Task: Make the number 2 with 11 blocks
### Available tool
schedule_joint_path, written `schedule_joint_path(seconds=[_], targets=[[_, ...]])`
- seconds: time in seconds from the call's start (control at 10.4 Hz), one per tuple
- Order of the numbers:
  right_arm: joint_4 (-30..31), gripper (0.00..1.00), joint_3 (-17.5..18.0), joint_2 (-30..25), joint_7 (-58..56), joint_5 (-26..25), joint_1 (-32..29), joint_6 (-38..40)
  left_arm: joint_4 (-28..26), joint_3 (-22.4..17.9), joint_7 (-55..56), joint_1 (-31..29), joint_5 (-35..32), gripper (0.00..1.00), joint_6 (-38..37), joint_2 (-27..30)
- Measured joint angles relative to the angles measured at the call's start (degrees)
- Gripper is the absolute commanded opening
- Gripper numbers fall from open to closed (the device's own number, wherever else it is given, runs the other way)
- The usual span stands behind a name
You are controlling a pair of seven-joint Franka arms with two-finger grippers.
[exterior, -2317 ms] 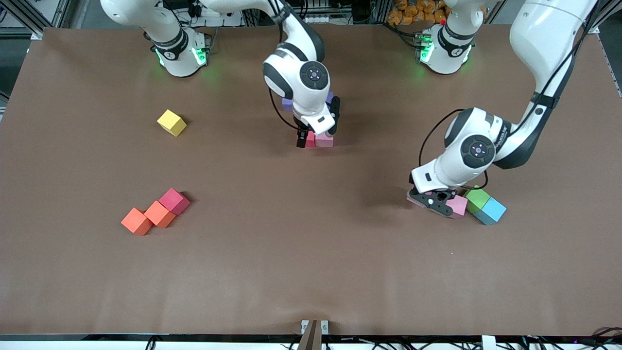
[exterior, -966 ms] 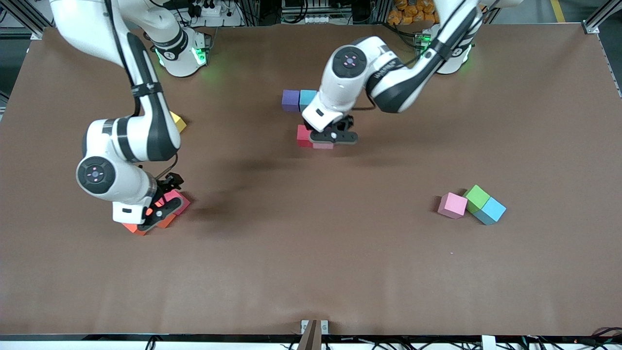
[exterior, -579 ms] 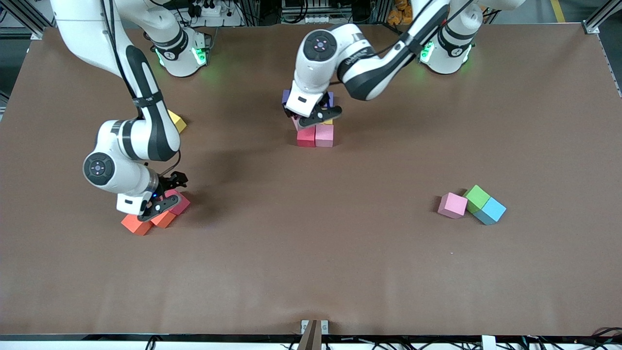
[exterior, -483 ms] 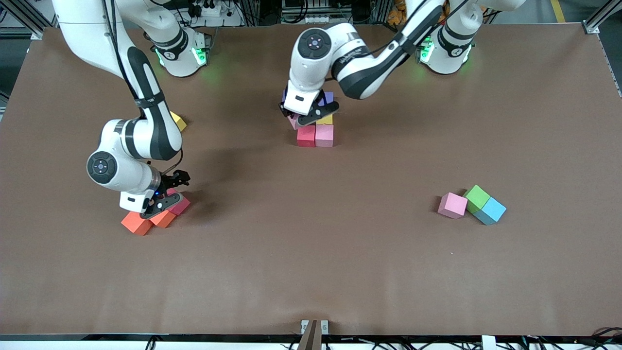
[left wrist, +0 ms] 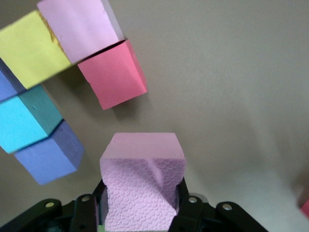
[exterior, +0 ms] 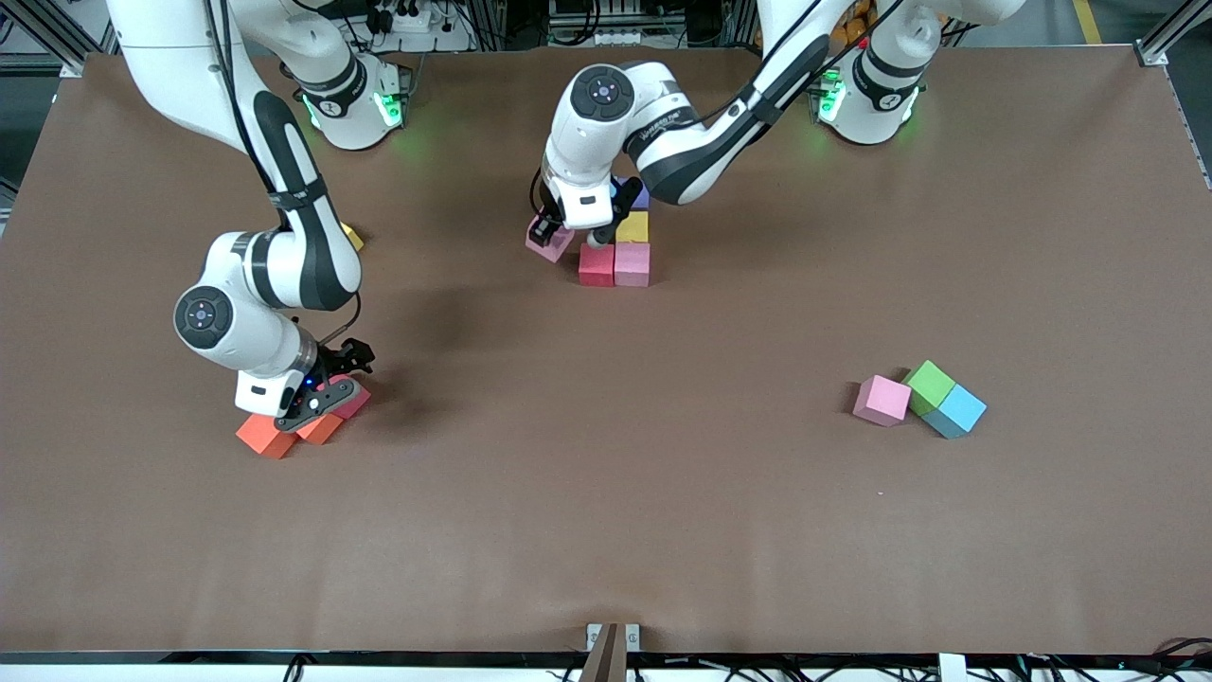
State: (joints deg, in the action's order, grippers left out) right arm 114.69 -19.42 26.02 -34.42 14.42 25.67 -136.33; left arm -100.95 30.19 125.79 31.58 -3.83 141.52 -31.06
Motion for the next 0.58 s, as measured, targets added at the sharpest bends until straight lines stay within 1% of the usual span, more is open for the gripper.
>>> schedule_joint_path(seconds=[0.29, 0.48, 0.58], targets=[[-0.1, 1.00, -0.2, 0.9, -1.2, 0.0, -0.8, -0.7, 1.2, -4.9, 13.5, 5.0, -0.8, 0.50, 2.1, -2.7], [-0.1, 1.00, -0.2, 1.6, -1.2, 0.0, -0.8, -1.4, 1.9, -5.6, 22.9, 6.6, -6.6, 0.50, 2.2, -4.3], [-0.1, 1.00, -0.2, 1.8, -1.2, 0.4, -0.8, -1.6, 2.0, -5.6, 25.2, 6.8, -8.0, 0.50, 2.2, -4.7]])
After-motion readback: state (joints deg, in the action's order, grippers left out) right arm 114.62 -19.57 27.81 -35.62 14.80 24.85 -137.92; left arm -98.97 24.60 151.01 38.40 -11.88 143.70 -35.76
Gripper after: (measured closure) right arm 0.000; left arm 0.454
